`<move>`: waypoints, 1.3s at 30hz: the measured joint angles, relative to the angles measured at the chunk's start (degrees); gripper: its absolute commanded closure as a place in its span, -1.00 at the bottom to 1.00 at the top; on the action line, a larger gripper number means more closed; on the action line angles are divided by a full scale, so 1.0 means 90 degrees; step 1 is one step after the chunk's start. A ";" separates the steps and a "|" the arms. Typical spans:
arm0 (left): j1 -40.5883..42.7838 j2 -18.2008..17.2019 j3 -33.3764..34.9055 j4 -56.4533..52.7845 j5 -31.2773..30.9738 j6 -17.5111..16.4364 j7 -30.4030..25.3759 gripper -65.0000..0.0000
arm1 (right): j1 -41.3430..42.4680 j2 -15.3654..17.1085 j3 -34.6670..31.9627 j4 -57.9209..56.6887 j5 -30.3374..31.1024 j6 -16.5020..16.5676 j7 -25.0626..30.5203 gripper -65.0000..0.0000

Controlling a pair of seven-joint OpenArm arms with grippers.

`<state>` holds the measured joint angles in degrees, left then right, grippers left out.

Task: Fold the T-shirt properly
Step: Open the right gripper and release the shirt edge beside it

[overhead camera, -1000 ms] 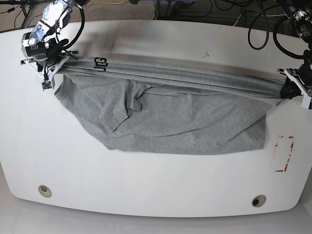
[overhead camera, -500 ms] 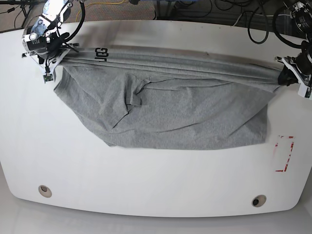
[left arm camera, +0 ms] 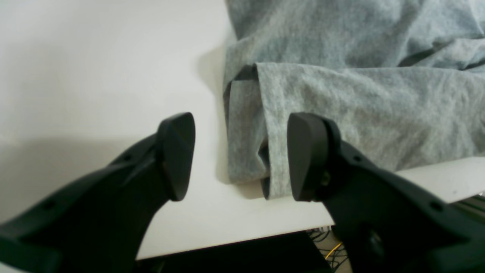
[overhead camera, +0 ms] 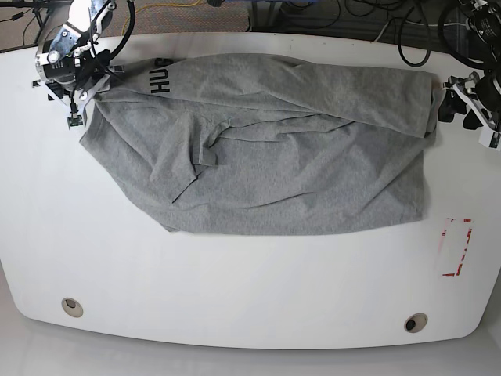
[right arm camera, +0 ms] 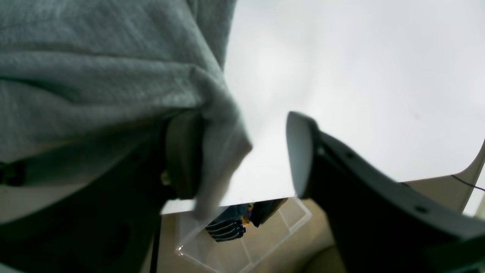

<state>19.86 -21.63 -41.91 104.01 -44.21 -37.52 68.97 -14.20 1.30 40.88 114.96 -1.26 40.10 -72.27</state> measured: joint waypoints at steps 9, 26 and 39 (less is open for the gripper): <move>-0.0080 0.0002 0.0000 0.0068 0.0002 -0.0005 0.0022 -0.12 | 0.0024 0.0000 0.0002 0.0000 0.0000 0.0000 -0.0002 -0.16; -0.0646 0.0000 -0.0002 0.0308 -0.0002 -0.0007 0.0022 -0.12 | 0.0413 0.0022 0.0809 0.0000 0.2013 -0.0002 -0.0117 -0.17; -0.0894 0.0000 0.0007 0.0301 0.0007 -0.0007 0.0046 -0.12 | 0.0673 0.0058 0.1129 -0.0005 0.3215 -0.0007 -0.0843 -0.18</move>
<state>11.81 -21.63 -41.85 106.72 -44.14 -37.58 69.38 -8.14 1.83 51.05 114.91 27.68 40.03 -79.85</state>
